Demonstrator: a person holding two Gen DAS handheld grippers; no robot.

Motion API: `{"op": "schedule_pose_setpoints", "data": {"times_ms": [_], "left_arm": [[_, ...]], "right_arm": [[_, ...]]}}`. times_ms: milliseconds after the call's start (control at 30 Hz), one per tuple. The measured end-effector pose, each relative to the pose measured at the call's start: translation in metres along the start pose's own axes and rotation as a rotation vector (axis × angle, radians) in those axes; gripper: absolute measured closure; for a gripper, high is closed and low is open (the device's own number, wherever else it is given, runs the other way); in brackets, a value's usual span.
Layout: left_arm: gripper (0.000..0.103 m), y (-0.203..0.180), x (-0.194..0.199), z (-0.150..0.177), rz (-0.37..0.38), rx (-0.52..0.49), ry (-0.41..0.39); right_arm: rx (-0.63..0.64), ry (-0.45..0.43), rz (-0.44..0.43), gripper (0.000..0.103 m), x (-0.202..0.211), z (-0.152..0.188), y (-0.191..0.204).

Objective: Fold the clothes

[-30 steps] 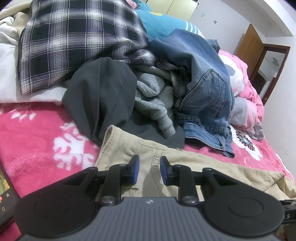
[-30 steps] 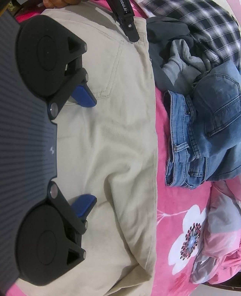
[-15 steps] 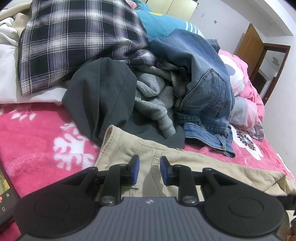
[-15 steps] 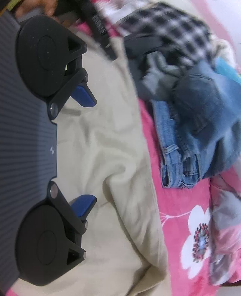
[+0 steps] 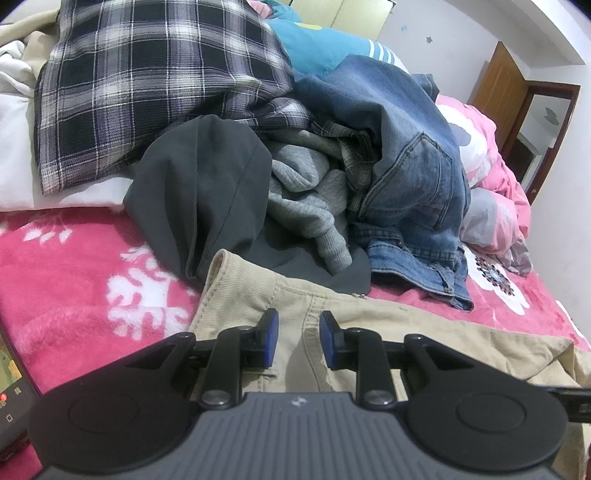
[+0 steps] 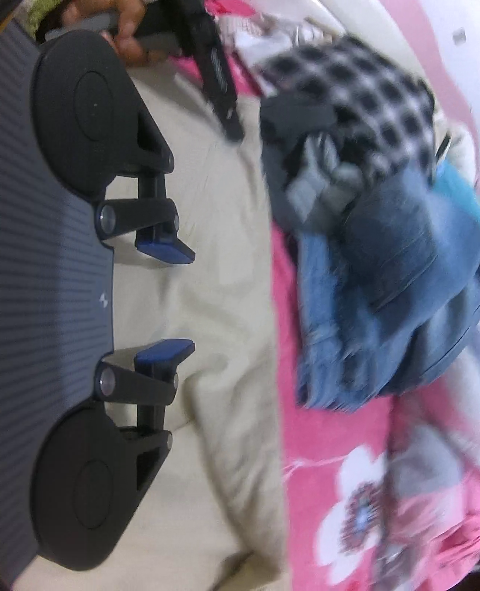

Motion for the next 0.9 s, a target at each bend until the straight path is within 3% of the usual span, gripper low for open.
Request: {"op": "schedule_pose_setpoints", "data": {"times_ms": [133,367,433,600,767,900], "left_arm": [[0.077,-0.002,-0.001,0.000,-0.016,-0.013,0.004],[0.068,-0.011,0.010,-0.006,-0.037,-0.004,-0.014],[0.060,-0.020,0.017,-0.009,-0.049,-0.028,-0.035],[0.056,-0.053,0.032,-0.016,-0.049,-0.103,-0.085],[0.055,-0.092,0.025,-0.004,-0.008,-0.185,-0.033],[0.055,-0.095,0.014,0.011,-0.041,-0.210,0.012]], "right_arm": [[-0.071,-0.013,-0.006,0.076,0.009,0.001,-0.013],[-0.032,-0.156,0.033,0.077,0.070,0.016,-0.032],[-0.038,-0.179,0.051,0.077,0.082,0.024,-0.045],[-0.124,-0.232,0.092,0.077,0.120,0.046,-0.092],[-0.279,-0.294,0.158,0.077,0.158,0.070,-0.153],[-0.441,-0.354,0.235,0.075,0.191,0.093,-0.216]]}}
Point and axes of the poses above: each gripper's, at about its wrist camera, not at the fingertips, and x roughly against the way its jaws point, y to its left, z to its underside, the point moved 7 cm from there along -x, roughly the way its jaws point, and after that the axes turned 8 degrees about z, right-handed, at the moved point
